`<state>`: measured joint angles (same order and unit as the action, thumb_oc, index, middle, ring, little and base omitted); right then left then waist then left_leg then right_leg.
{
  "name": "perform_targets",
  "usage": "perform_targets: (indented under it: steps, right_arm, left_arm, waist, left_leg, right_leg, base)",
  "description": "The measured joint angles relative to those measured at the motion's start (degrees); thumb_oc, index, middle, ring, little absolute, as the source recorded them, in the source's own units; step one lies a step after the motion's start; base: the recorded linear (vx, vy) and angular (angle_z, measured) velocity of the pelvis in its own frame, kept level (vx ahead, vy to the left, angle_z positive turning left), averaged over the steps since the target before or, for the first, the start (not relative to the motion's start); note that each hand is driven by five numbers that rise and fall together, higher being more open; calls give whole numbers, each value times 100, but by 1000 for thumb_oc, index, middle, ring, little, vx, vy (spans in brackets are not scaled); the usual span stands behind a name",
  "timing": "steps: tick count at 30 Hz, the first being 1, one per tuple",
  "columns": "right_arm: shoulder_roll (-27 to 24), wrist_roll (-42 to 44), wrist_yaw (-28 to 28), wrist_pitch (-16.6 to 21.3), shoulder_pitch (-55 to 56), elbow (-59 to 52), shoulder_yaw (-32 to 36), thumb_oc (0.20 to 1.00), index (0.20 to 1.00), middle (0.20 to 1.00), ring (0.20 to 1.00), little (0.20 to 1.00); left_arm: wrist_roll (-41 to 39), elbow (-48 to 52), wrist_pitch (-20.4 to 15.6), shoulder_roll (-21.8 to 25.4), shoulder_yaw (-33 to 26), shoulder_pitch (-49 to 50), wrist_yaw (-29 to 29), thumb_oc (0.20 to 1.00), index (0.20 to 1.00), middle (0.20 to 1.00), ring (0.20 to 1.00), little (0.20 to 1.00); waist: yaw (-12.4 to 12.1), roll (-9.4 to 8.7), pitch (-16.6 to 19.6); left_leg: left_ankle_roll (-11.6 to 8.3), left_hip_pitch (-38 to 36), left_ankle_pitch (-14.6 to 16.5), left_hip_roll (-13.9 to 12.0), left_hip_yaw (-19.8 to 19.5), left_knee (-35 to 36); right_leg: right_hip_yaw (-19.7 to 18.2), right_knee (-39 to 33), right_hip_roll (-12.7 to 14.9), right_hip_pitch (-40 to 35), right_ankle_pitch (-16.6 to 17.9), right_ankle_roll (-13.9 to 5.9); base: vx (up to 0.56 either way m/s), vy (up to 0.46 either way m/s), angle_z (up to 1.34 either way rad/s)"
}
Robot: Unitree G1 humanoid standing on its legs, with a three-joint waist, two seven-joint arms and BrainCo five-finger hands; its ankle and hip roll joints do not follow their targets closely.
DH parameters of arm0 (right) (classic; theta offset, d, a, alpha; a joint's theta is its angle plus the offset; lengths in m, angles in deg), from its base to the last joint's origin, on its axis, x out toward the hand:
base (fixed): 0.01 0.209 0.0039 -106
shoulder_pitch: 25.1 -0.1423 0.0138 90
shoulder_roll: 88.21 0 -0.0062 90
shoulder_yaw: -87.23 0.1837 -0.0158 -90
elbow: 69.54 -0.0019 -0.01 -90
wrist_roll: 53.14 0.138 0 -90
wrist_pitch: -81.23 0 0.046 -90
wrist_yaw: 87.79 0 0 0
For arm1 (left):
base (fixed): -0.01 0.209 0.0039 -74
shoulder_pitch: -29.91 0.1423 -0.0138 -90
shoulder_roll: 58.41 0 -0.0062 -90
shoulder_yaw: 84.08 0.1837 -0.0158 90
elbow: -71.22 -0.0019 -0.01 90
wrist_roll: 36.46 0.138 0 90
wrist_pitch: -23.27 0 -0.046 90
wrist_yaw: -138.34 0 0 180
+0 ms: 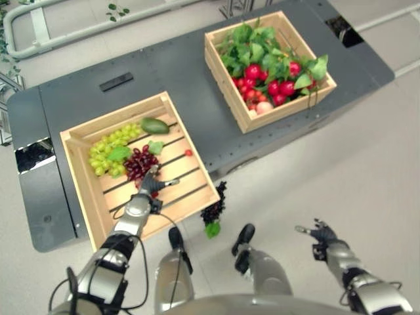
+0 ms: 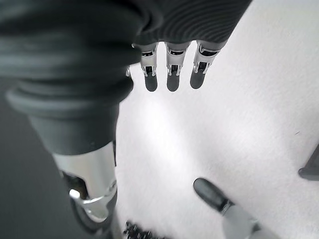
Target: Pick up the fruits from the basket on one side to the basket on the other side
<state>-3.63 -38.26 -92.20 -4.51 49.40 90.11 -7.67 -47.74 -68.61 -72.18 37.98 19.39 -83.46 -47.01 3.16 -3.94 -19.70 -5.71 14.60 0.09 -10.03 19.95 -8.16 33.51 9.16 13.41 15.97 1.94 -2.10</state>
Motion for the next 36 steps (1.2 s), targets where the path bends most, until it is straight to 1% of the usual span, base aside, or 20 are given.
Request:
perform_targets:
  steps: [1,2,4,6,9,18,22,24,27,29,32,33,36]
  right_arm:
    - [20,28,-5,-4,-86,25,-1,1000,1000,1000,1000,1000]
    - [64,109,-31,-3,-136,37,2,1000,1000,1000,1000,1000]
    - [101,161,-40,-3,-112,55,-1,1000,1000,1000,1000,1000]
    - [155,176,-34,-1,-103,50,-11,1000,1000,1000,1000,1000]
    - [217,240,-32,-1,-163,14,-14,1000,1000,1000,1000,1000]
    - [231,279,-39,8,-99,22,-10,1000,1000,1000,1000,1000]
    - [231,279,-38,10,1,20,-5,1000,1000,1000,1000,1000]
    - [232,279,-36,11,20,19,0,1000,1000,1000,1000,1000]
    - [232,279,-32,28,94,17,5,1000,1000,1000,1000,1000]
    - [232,279,-26,41,103,14,61,1000,1000,1000,1000,1000]
    - [212,279,-23,45,178,-20,255,1000,1000,1000,1000,1000]
    - [184,279,-19,53,276,-83,287,1000,1000,1000,1000,1000]
    - [175,281,-6,54,372,-75,371,1000,1000,1000,1000,1000]
  left_arm:
    - [-97,-122,2,7,0,-131,-1,1000,1000,1000,1000,1000]
    - [-158,-321,9,-10,6,-342,-6,1000,1000,1000,1000,1000]
    - [-198,-304,21,-40,6,-401,-7,1000,1000,1000,1000,1000]
    - [-198,-317,15,-48,1,-398,-18,1000,1000,1000,1000,1000]
    - [-196,-317,17,-42,-1,-398,-53,1000,1000,1000,1000,1000]
    - [-206,-302,26,-128,-11,-362,-123,1000,1000,1000,1000,1000]
    - [-540,-133,-8,-87,-147,-73,-121,1000,1000,1000,1000,1000]
    - [-581,8,-10,-53,-180,92,-82,1000,1000,1000,1000,1000]
    - [-587,341,-15,-3,-203,330,-63,1000,1000,1000,1000,1000]
    - [-660,835,-41,75,-336,614,22,1000,1000,1000,1000,1000]
    - [-790,1487,-76,223,-444,1124,168,1000,1000,1000,1000,1000]
    - [-840,1682,-151,226,-538,1291,223,1000,1000,1000,1000,1000]
    - [-879,1830,-166,254,-807,1612,305,1000,1000,1000,1000,1000]
  waist:
    - [-22,-82,-86]
    - [32,-188,-217]
    - [42,-208,-269]
    - [38,-207,-283]
    - [5,-202,-292]
    - [36,-201,-292]
    - [9,-197,-288]
    - [-5,-195,-283]
    - [-89,-176,-250]
    - [-110,-162,-240]
    - [-177,-45,-163]
    - [-260,21,-118]
    - [-292,159,-44]
  left_leg:
    - [57,29,0,48,40,-12]
    - [149,114,33,129,89,-97]
    - [229,144,87,218,163,-167]
    - [291,137,145,273,293,-204]
    - [313,202,168,254,399,-267]
    - [298,192,174,187,457,-291]
    - [296,75,173,184,490,-255]
    - [289,12,169,181,494,-227]
    - [287,-25,168,162,493,-220]
    - [267,-23,153,163,490,-210]
    - [268,-8,151,170,475,-207]
    - [263,3,147,171,461,-196]
    - [257,7,93,186,347,-121]
  right_leg:
    - [-87,96,84,119,5,-9]
    - [-159,181,202,225,45,-48]
    - [-183,174,285,257,100,-87]
    - [-339,132,337,337,200,-127]
    - [-453,74,326,442,277,-115]
    - [-477,42,255,460,297,-75]
    - [-478,-31,229,335,319,-70]
    - [-478,-51,215,287,320,-68]
    - [-473,-118,177,224,343,-59]
    - [-469,-121,178,224,351,-54]
    - [-456,-133,195,222,359,-62]
    - [-445,-150,200,223,365,-63]
    - [-311,-201,197,146,365,-64]
  base:
    - [-44,139,-13]
    - [-15,129,-8]
    - [-18,116,-4]
    - [-38,83,-24]
    - [-30,15,-19]
    - [-10,-9,-5]
    - [-2,-25,-3]
    - [-6,-44,-2]
    - [-15,-37,-2]
    - [-8,-16,1]
    - [-16,-37,3]
    - [-2,-37,7]
    - [9,-29,16]
